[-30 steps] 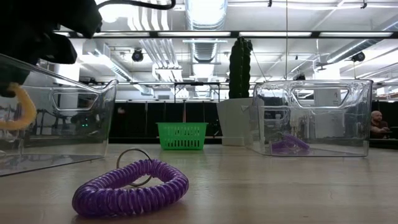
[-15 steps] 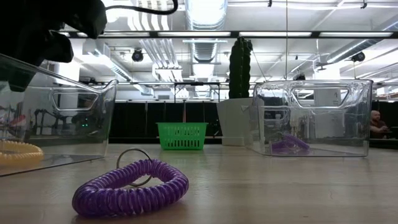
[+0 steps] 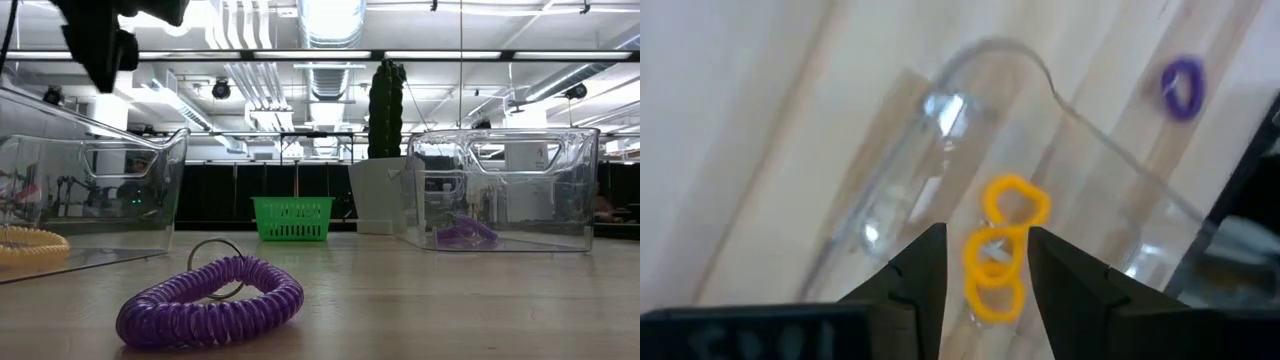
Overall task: Sort spring keychains
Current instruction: Put the purple spring keychain into the top transparent bin
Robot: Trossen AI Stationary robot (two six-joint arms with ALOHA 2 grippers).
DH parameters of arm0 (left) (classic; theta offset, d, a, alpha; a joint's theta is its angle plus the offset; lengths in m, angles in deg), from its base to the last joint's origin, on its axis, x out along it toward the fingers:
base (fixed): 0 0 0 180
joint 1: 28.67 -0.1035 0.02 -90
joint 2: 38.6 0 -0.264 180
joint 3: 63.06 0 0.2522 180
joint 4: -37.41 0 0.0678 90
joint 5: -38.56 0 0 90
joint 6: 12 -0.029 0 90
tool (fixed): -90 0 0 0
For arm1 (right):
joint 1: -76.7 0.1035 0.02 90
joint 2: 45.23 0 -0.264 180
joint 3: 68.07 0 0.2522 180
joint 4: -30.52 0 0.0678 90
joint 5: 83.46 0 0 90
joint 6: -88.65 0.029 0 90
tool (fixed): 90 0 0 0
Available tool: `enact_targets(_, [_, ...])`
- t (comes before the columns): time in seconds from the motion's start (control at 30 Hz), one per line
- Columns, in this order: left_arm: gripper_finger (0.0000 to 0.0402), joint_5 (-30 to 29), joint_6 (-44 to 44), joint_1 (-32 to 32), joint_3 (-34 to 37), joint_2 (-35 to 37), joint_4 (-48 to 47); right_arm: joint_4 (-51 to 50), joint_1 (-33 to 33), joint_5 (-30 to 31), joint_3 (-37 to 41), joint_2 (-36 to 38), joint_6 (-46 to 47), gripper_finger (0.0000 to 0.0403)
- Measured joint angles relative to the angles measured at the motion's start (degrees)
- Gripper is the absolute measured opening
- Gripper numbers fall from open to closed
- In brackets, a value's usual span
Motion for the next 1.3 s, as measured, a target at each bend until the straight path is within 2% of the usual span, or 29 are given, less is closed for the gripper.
enact_targets(0.2, [0.0132,-1.41,-1.38,-6.11,-0.02,5.90,-0.09,8.38,2.26,-0.18,6.61,0.00,3.43,0.0077])
enact_targets(0.4, [0.0132,-4.72,-3.10,-12.36,-0.02,10.50,-0.11,11.89,4.13,-0.16,12.93,0.04,6.38,0.0142])
enact_targets(0.6, [0.0132,-8.99,-4.53,-17.25,-0.02,13.46,0.19,23.48,6.36,-0.84,24.17,-0.02,8.53,0.0200])
enact_targets(0.73, [0.0132,-9.07,-5.82,-19.02,-0.02,14.26,0.55,29.13,8.04,-2.02,30.74,0.00,13.06,0.0217])
enact_targets(0.87, [0.0132,-9.77,-6.77,-19.29,-0.04,14.41,0.60,34.56,10.45,-5.09,35.07,-0.23,11.96,0.0219])
enact_targets(1.2, [0.0132,-10.31,-7.56,-19.29,-0.04,14.37,0.68,34.47,15.59,-8.35,31.16,-9.12,4.12,0.0219])
enact_targets(1.3, [0.0132,-10.29,-7.66,-19.29,-0.04,14.35,0.72,30.47,15.71,-9.91,28.13,-12.18,3.97,0.0219])
